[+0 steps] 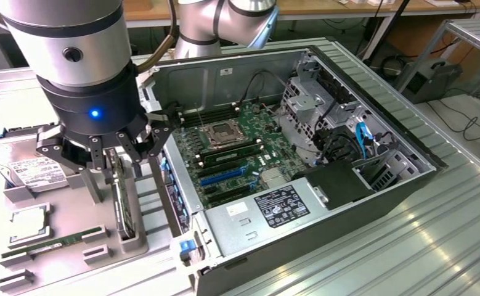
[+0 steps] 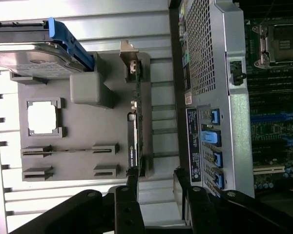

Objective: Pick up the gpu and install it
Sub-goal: 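Pick up the gpu and move the gpu toward the slot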

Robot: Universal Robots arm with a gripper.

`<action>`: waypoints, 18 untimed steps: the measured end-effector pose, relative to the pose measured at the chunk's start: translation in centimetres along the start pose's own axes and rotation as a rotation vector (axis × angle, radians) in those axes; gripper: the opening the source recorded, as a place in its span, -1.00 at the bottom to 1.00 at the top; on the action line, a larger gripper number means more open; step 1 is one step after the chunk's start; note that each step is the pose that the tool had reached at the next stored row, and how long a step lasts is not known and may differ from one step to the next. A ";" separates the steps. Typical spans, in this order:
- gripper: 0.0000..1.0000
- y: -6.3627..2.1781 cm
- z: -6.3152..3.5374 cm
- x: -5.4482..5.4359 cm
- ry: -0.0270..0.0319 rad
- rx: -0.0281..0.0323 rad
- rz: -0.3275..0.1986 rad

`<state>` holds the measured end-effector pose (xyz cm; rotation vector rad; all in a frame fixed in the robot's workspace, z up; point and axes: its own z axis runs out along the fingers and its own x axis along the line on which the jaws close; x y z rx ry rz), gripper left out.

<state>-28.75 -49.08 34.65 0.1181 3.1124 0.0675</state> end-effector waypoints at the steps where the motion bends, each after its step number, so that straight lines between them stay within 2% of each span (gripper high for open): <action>1: -0.15 0.00 0.05 0.1 0.0000 -0.0001 0.000; 18: -0.15 0.19 0.93 0.8 -0.0001 -0.0001 0.000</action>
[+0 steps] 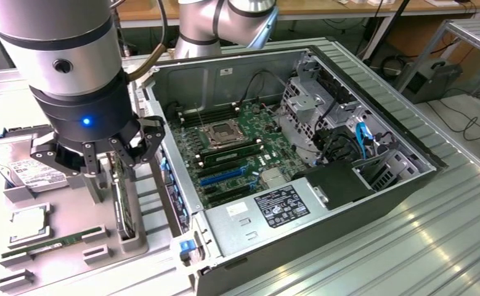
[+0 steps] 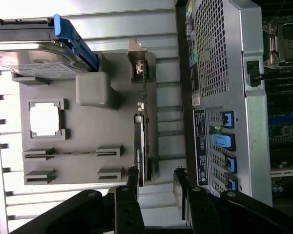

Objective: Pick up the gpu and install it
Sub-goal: 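Pick up the gpu and move the gpu toward the slot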

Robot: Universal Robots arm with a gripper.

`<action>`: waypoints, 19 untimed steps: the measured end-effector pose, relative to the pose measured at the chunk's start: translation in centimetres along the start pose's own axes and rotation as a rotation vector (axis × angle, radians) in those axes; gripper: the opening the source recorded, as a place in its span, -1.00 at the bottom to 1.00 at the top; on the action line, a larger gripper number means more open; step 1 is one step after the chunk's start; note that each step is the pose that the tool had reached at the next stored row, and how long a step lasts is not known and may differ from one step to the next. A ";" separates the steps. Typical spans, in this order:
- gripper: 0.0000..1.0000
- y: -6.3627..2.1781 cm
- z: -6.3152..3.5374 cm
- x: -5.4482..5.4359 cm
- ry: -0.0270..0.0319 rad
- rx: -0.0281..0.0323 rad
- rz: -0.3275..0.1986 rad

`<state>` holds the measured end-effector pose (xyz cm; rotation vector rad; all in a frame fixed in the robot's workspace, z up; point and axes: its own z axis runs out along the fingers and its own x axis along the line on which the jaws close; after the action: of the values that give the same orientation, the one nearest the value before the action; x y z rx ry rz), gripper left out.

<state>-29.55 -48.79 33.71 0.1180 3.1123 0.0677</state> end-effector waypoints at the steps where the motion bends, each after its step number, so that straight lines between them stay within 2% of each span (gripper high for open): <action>1: -0.15 0.02 0.05 0.1 0.0000 0.0001 0.000; 19: -0.15 0.29 1.06 0.7 0.0001 0.0001 0.000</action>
<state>-30.22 -48.40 32.64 0.1180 3.1124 0.0675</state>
